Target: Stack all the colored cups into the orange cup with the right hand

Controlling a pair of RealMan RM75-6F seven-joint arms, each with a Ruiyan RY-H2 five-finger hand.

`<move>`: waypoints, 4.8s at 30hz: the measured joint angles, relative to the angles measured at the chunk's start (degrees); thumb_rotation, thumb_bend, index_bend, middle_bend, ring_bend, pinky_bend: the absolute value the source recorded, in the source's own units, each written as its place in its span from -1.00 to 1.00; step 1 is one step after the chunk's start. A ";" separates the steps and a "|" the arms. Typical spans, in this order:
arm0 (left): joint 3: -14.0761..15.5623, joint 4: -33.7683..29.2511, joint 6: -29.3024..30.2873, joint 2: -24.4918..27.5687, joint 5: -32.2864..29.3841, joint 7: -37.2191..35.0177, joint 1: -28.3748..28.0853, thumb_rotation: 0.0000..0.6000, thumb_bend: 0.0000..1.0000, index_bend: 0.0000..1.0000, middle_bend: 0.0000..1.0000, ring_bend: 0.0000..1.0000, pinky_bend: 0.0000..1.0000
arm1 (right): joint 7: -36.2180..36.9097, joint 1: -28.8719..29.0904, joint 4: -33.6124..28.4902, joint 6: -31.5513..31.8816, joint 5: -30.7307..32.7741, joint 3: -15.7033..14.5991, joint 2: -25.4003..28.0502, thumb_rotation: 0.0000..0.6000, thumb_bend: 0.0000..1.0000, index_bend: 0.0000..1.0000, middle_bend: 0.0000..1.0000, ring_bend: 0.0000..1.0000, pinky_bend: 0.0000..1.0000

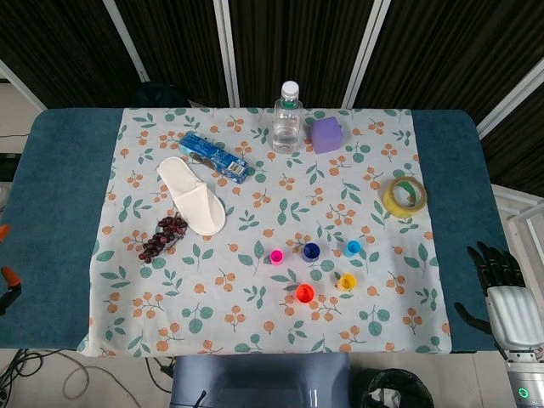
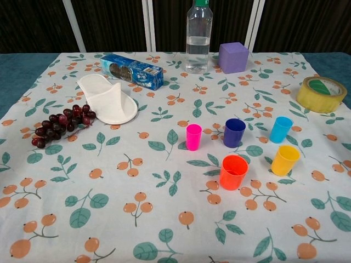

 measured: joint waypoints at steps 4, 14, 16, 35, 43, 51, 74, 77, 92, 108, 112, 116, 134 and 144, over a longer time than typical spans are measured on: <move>-0.18 -0.13 0.18 0.04 -0.35 -0.12 0.13 1.00 0.48 -0.77 -0.99 -1.00 -1.00 | 1.90 0.85 -1.48 -3.02 1.16 -0.13 1.12 1.00 -0.42 -1.00 -1.00 -1.00 -0.92; -0.04 -0.39 -0.48 -0.29 -0.36 1.10 -0.24 1.00 0.51 -0.76 -0.99 -1.00 -1.00 | 0.62 9.15 -8.73 -14.48 2.75 3.12 10.57 1.00 -0.46 -1.00 -1.00 -1.00 -0.97; -0.03 -0.53 -0.46 -0.37 -0.44 1.39 -0.23 1.00 0.51 -0.76 -0.99 -1.00 -1.00 | -1.12 11.39 -11.51 -17.39 4.02 4.39 12.96 1.00 -0.47 -1.00 -1.00 -1.00 -0.97; -0.37 -0.42 -0.76 -0.13 -1.37 0.45 -0.17 1.00 0.51 -0.76 -0.99 -1.00 -1.00 | -26.05 33.79 -22.79 -35.77 31.17 11.02 6.72 1.00 -0.47 -0.78 -1.00 -1.00 -0.97; -0.52 -0.45 -0.82 0.01 -1.74 -0.16 -0.10 1.00 0.51 -0.76 -0.99 -1.00 -1.00 | -33.02 39.52 -18.81 -34.52 40.03 10.53 -3.79 1.00 -0.45 -0.54 -1.00 -1.00 -0.97; -0.53 -0.53 -1.04 0.12 -1.88 -0.41 -0.13 1.00 0.51 -0.76 -0.99 -1.00 -1.00 | -37.20 43.52 -13.95 -31.15 45.98 9.75 -11.89 1.00 -0.35 -0.39 -1.00 -1.00 -0.97; -0.72 -0.60 -1.21 0.30 -2.45 -0.88 -0.05 1.00 0.51 -0.76 -0.98 -1.00 -1.00 | -38.95 47.16 -4.82 -28.76 49.60 7.30 -20.97 1.00 -0.31 -0.36 -1.00 -1.00 -0.97; -0.76 -0.61 -1.23 0.34 -2.56 -0.97 -0.03 1.00 0.51 -0.76 -0.98 -1.00 -1.00 | -38.80 47.26 -4.49 -29.07 49.55 6.93 -21.16 1.00 -0.31 -0.34 -1.00 -1.00 -0.97; -0.85 -0.55 -1.26 0.40 -2.74 -1.06 0.00 1.00 0.51 -0.75 -0.98 -1.00 -1.00 | -37.68 47.94 -1.51 -29.70 49.51 6.42 -23.03 1.00 -0.24 -0.29 -1.00 -1.00 -0.97; -0.86 -0.51 -1.35 0.40 -2.80 -1.07 -0.02 1.00 0.51 -0.75 -0.98 -1.00 -1.00 | -36.33 48.12 0.12 -30.27 49.80 6.19 -23.66 1.00 -0.24 -0.16 -1.00 -1.00 -0.97; -0.87 -0.51 -1.31 0.40 -2.79 -1.11 -0.01 1.00 0.51 -0.75 -0.98 -1.00 -1.00 | -36.28 48.22 0.34 -30.26 49.99 6.18 -23.84 1.00 -0.24 -0.11 -1.00 -1.00 -0.97; -0.86 -0.50 -1.29 0.43 -2.77 -1.17 0.02 1.00 0.51 -0.75 -0.98 -1.00 -1.00 | -36.23 48.29 0.48 -30.37 50.03 6.00 -24.01 1.00 -0.24 -0.08 -1.00 -1.00 -0.97; -0.78 -0.56 -1.29 0.48 -2.69 -1.11 0.05 1.00 0.51 -0.75 -0.98 -1.00 -1.00 | -35.97 47.26 -9.49 -26.90 46.34 6.95 -16.78 1.00 -0.24 -0.06 -1.00 -1.00 -0.97; -0.76 -0.68 -1.20 0.45 -2.61 -0.87 0.07 1.00 0.51 -0.75 -0.98 -1.00 -1.00 | -35.76 42.28 -23.66 -22.34 35.36 2.30 -7.69 1.00 -0.24 -0.06 -1.00 -1.00 -0.97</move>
